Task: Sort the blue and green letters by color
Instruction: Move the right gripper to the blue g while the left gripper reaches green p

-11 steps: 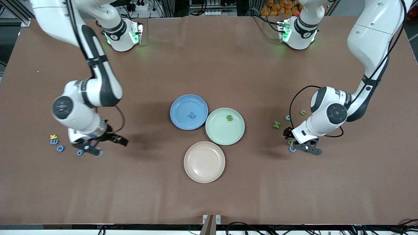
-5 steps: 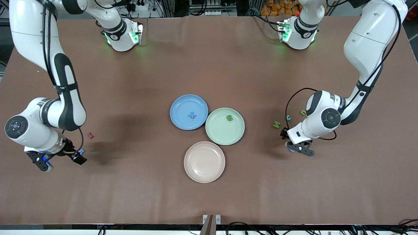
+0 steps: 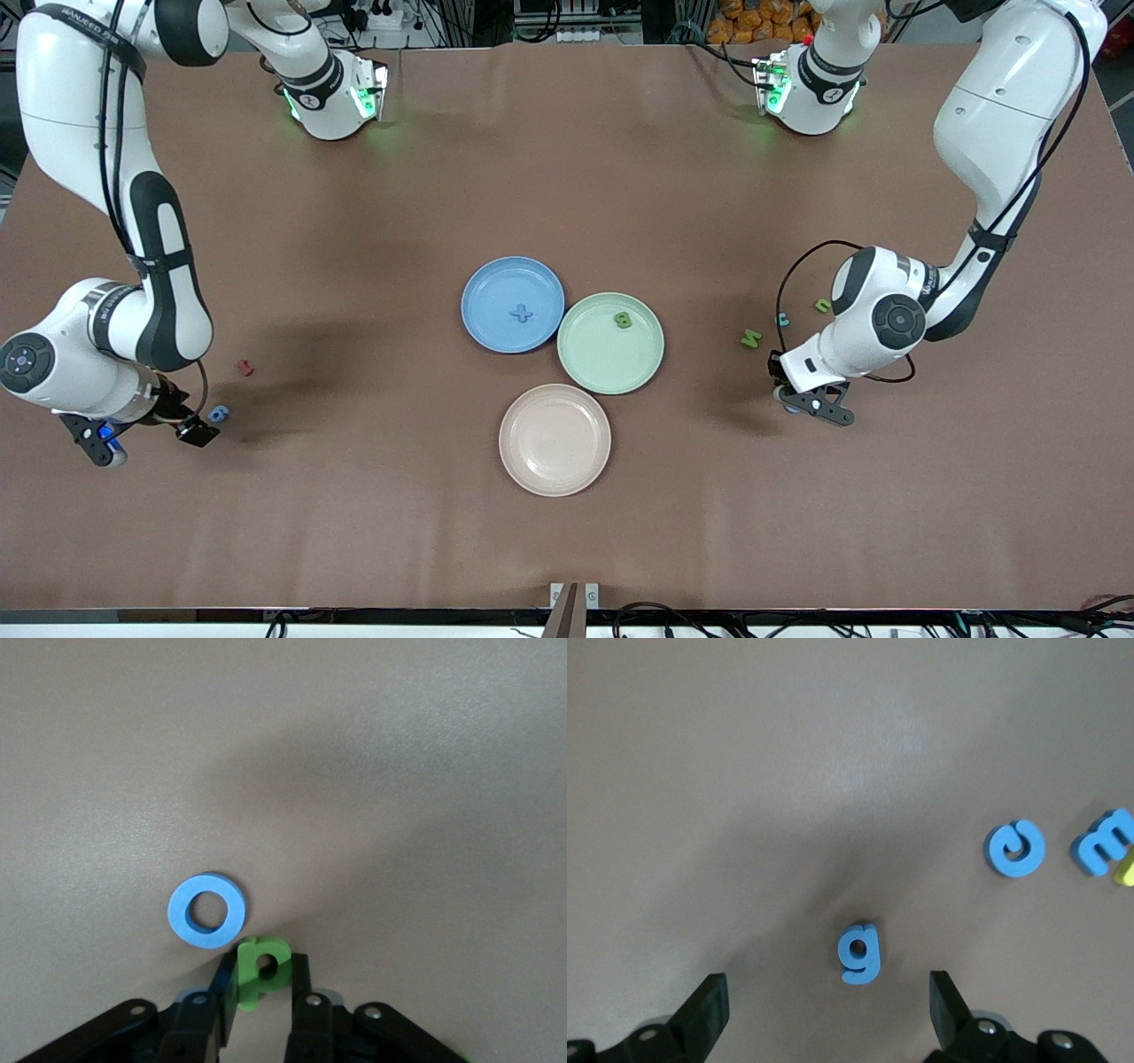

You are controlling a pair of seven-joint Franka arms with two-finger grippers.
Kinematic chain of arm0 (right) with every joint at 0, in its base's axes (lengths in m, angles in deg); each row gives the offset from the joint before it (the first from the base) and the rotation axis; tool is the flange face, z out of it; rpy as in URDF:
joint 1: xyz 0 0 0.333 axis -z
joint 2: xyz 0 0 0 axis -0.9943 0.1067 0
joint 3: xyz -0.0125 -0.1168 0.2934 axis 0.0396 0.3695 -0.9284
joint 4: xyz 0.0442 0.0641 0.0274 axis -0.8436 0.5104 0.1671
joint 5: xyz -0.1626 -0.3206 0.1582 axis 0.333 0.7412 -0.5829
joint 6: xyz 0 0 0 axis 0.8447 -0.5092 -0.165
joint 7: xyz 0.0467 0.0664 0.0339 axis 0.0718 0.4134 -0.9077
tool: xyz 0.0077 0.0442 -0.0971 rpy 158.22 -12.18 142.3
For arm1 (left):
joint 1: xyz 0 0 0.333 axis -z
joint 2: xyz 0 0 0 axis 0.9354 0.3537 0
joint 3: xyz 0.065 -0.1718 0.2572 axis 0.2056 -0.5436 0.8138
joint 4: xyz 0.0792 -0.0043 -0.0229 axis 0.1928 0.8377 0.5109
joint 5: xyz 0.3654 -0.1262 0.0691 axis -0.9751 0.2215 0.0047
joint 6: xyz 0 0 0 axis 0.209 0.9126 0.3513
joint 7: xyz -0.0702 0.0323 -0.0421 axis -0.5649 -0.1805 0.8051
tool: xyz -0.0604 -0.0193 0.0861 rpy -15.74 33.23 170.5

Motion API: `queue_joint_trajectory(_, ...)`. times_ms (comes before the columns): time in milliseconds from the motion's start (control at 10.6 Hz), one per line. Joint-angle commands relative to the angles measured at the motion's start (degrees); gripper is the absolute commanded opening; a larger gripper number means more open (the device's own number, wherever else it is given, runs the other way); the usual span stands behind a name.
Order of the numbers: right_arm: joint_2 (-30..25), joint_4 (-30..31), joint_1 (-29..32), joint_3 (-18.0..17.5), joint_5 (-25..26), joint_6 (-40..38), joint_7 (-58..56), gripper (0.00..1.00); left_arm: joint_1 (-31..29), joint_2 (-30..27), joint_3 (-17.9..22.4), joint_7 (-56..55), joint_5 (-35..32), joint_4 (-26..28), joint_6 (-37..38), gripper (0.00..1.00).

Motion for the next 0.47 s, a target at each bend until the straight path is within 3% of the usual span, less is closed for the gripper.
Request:
queue_joint_trajectory(0, 2.23, -1.79, 1.38, -1.31, -2.31, 0.65, -0.55, 1.00, -0.01, 0.86, -0.25, 0.05, -1.39, -0.98, 0.00, 0.00)
queue_joint_trajectory(378, 3.81, -0.65, 2.09, -1.49, -2.75, 3.90, -2.92, 1.00, 0.51, -0.98, -0.95, -2.31, -0.43, -2.65, 2.10, 0.00)
